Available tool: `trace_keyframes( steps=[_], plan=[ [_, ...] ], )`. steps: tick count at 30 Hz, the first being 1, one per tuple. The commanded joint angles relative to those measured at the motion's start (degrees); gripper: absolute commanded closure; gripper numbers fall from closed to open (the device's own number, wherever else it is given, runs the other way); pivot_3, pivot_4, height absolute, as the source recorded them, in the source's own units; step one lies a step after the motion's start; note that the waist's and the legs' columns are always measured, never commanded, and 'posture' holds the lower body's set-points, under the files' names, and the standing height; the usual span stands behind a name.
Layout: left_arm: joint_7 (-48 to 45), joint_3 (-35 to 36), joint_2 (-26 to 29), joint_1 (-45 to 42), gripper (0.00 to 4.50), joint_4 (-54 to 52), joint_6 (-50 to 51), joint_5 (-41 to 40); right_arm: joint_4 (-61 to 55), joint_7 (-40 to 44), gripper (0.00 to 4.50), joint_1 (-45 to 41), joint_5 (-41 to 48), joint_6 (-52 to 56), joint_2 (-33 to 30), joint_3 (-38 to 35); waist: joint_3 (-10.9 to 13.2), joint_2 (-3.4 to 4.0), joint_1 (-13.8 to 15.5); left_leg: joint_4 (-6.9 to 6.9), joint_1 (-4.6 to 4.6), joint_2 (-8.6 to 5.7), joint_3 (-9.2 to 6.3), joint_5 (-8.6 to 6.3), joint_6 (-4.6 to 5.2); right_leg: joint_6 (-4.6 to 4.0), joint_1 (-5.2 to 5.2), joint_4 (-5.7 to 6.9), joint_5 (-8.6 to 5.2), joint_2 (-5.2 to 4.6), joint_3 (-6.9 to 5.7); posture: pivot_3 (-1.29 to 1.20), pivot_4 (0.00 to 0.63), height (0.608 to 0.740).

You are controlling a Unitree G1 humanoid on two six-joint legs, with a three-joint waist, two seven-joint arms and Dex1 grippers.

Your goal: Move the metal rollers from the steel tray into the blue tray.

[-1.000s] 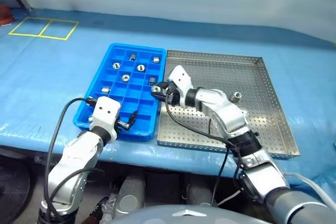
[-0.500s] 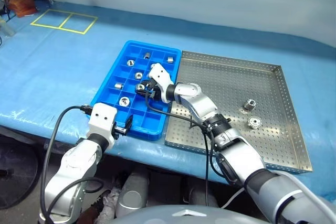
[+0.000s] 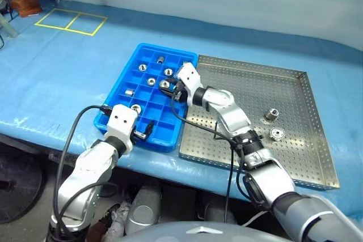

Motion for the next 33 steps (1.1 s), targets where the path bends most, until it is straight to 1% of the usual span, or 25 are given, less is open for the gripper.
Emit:
trace_keyframes(
  steps=[1, 6, 12, 18, 28, 30, 33],
  plan=[
    [-1.0, -0.9, -0.2, -2.0, 0.49, 1.4, -2.0, -0.2, -4.3, -1.4, 2.8, 0.2, 1.3, 2.2, -0.5, -2.4, 0.0, 0.0, -0.8, 0.01, 0.04, 0.01, 0.0, 0.0, 0.0, 0.0, 0.02, 0.01, 0.0, 0.0, 0.0, 0.31, 0.15, 0.74],
    [-1.6, -1.1, -0.1, -2.8, 0.49, 2.0, -2.5, -0.1, -1.7, -1.7, 2.8, -1.0, 1.5, 2.3, 0.7, -2.8, 0.0, 0.0, -3.2, 0.01, 0.06, 0.02, 0.0, 0.02, -0.02, 0.0, 0.03, 0.07, 0.0, 0.01, 0.0, 0.32, 0.15, 0.74],
    [-1.2, 0.5, 0.3, -0.3, 0.49, -0.2, -2.1, 0.1, 3.4, -0.6, 2.8, -2.9, 0.5, 0.9, 3.3, -1.0, 0.0, 0.0, -4.8, -0.03, 0.09, 0.05, -0.02, 0.03, -0.02, -0.03, 0.03, 0.13, -0.01, 0.05, 0.0, 0.38, 0.15, 0.74],
    [-0.2, 1.5, 0.1, 2.5, 0.49, -2.4, -1.8, 0.3, 6.7, 0.6, 2.8, -4.3, -0.6, -0.8, 5.2, 0.5, 0.0, 0.0, -4.5, -0.01, 0.13, 0.06, -0.04, 0.03, -0.01, -0.05, 0.05, 0.18, -0.02, 0.07, 0.0, 0.42, 0.15, 0.74],
    [0.7, 1.2, -0.2, 3.2, 0.49, -2.8, -1.7, 0.3, 12.1, 1.7, 2.8, -6.3, -1.3, -1.7, 5.8, 0.7, 0.0, 0.0, -2.9, -0.03, 0.12, 0.06, -0.04, 0.03, -0.02, -0.06, 0.04, 0.15, -0.03, 0.07, -0.01, 0.43, 0.15, 0.74],
    [0.8, 1.1, -0.2, 3.2, 0.49, -2.7, -1.7, 0.3, 12.0, 2.0, 2.07, -6.2, -0.9, -1.2, 5.8, 0.5, 0.0, 0.0, -2.8, -0.03, 0.12, 0.06, -0.04, 0.03, -0.02, -0.06, 0.04, 0.15, -0.03, 0.07, -0.01, 0.43, 0.15, 0.74],
    [0.8, 1.0, -0.1, 3.1, 0.49, -2.5, -1.7, 0.2, 11.1, 0.7, 1.21, -5.8, -1.2, -2.3, 6.0, -0.1, 0.0, 0.0, -2.6, -0.04, 0.13, 0.06, -0.04, 0.03, -0.02, -0.06, 0.03, 0.16, -0.03, 0.08, -0.01, 0.42, 0.15, 0.74]
  ],
)
